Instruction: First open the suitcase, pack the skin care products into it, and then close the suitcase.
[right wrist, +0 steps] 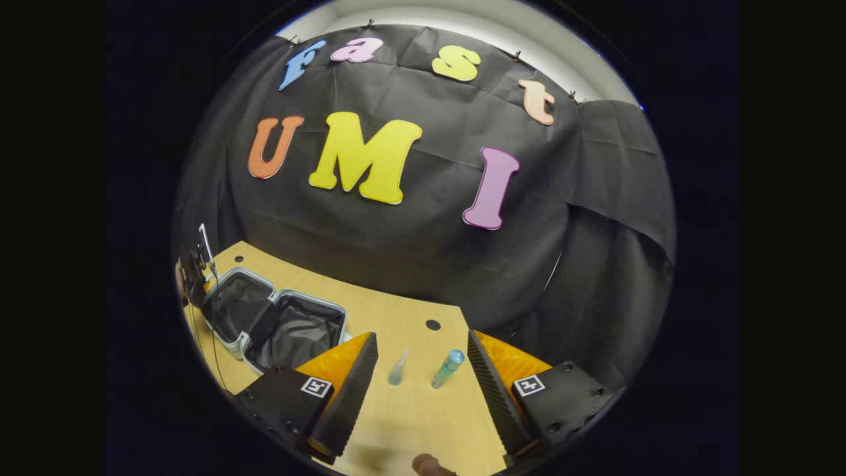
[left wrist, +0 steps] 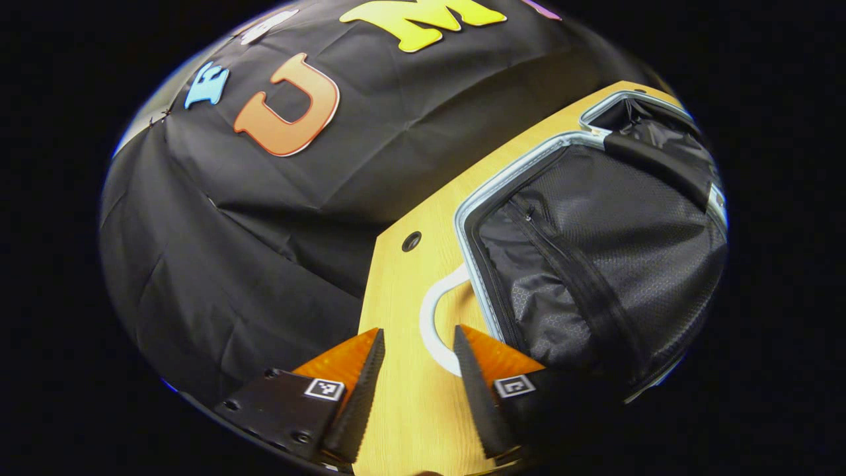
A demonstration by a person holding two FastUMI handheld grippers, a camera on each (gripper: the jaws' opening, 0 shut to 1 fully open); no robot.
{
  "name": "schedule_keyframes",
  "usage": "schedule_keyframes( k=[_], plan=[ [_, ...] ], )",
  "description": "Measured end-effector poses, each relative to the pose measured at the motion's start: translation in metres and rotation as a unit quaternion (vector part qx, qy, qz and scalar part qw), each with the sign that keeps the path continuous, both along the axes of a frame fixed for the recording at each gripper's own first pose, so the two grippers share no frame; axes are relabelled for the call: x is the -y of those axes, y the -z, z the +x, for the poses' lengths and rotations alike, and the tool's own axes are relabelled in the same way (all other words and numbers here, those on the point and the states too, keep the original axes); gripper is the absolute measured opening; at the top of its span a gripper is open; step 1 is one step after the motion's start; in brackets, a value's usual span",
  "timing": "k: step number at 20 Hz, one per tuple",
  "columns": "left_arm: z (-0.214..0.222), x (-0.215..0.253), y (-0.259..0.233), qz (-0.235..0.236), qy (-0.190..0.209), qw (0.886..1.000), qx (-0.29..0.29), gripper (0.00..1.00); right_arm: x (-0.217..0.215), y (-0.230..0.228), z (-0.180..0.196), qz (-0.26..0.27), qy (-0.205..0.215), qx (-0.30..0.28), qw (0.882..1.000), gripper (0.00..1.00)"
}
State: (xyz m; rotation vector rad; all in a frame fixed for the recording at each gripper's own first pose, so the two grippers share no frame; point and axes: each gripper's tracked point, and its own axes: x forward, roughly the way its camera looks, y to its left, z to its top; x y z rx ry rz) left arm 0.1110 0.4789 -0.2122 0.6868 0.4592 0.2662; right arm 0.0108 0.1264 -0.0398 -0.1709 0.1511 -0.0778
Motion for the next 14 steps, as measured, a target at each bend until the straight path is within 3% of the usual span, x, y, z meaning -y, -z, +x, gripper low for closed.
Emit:
schedule_keyframes(
  k=[1, 2, 4, 8, 14],
  plan=[
    [-0.005, 0.008, -0.007, -0.003, 0.001, 1.000, 0.003, 0.77, 0.003, -0.001, 0.000, 0.003, -0.005, 0.003, 1.000, 0.81],
    [-0.009, 0.017, -0.012, -0.008, 0.004, 1.000, 0.008, 0.90, 0.007, -0.001, 0.000, 0.005, -0.009, 0.007, 1.000, 0.81],
    [-0.019, 0.049, -0.031, -0.020, 0.015, 0.999, 0.022, 0.99, 0.016, 0.000, 0.001, 0.007, -0.017, 0.012, 1.000, 0.81],
    [-0.028, 0.144, -0.063, -0.050, 0.056, 0.996, 0.056, 0.98, 0.039, 0.010, 0.006, 0.019, -0.030, 0.006, 0.999, 0.81],
    [-0.029, 0.311, -0.075, -0.094, 0.159, 0.980, 0.067, 0.98, 0.088, 0.022, 0.016, 0.041, -0.026, -0.003, 0.999, 0.81]
  ],
)
